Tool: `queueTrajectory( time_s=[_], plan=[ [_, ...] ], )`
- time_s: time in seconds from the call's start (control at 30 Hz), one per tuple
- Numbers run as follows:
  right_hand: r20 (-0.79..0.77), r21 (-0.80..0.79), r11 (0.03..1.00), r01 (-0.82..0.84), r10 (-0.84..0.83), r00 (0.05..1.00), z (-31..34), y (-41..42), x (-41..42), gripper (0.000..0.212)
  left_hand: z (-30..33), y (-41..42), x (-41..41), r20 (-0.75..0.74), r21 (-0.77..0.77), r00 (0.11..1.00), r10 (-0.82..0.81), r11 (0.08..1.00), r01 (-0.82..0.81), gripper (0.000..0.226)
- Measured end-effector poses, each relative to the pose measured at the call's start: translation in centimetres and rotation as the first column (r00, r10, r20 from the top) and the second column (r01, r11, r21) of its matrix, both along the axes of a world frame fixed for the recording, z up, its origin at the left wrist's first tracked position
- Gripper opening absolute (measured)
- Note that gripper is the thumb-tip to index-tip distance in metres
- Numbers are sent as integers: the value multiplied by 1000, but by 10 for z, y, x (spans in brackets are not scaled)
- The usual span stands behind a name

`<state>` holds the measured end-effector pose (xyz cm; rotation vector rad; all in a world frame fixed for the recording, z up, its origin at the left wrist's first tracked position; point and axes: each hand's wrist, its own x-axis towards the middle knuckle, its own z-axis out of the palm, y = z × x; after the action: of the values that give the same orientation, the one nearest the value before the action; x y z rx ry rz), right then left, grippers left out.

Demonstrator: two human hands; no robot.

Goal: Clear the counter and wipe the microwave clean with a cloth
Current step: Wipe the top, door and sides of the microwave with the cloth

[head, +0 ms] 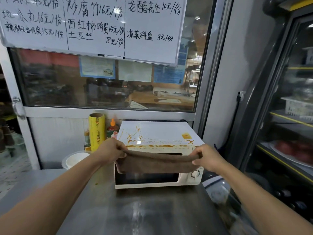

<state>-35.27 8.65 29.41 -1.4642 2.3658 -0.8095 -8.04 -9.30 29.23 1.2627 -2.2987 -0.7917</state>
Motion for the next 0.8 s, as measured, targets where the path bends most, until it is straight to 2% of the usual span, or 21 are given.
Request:
queueTrajectory(
  time_s=[0.03,0.07,0.1,0.17,0.23,0.3,0.37,0.43,0.57,0.67,0.73,0.8],
  plan=[
    [-31,-13,1000,9,-10,999,1,0,-1,16,0,-1,-2,37,-39,999,7,999,-5,12],
    [-12,-17,1000,15,-15,1000,1,0,-5,25,2,-2,-3,69,-65,998,12,998,-8,11],
    [42,-16,1000,23,-22,999,2,0,-8,29,3,-2,-3,88,-70,996,20,997,-14,17],
    [213,-41,997,68,-58,975,8,0,-9,24,5,-4,-6,82,-38,996,40,999,-37,30],
    [403,-86,987,134,-88,911,15,-4,-5,15,6,-3,-11,5,1,997,71,997,-71,35],
    [549,-118,980,158,-68,833,24,-12,4,14,7,3,-21,-186,106,978,97,991,-78,33],
    [656,-135,984,118,-1,754,34,-22,19,16,11,13,-33,-386,273,917,105,962,5,32],
    [714,-175,983,60,84,695,44,-32,36,21,18,23,-43,-503,378,861,75,915,141,34],
    [802,-227,973,42,162,575,58,-47,69,24,31,39,-55,-622,435,783,-5,829,351,22],
    [857,-211,975,61,155,491,62,-50,81,17,36,43,-53,-627,407,773,-92,808,426,29],
    [839,-200,979,32,154,522,63,-48,84,20,39,44,-48,-603,377,785,-146,814,441,33],
    [737,-181,981,-65,178,652,62,-46,86,37,40,43,-44,-597,362,785,-167,817,449,36]
  ],
)
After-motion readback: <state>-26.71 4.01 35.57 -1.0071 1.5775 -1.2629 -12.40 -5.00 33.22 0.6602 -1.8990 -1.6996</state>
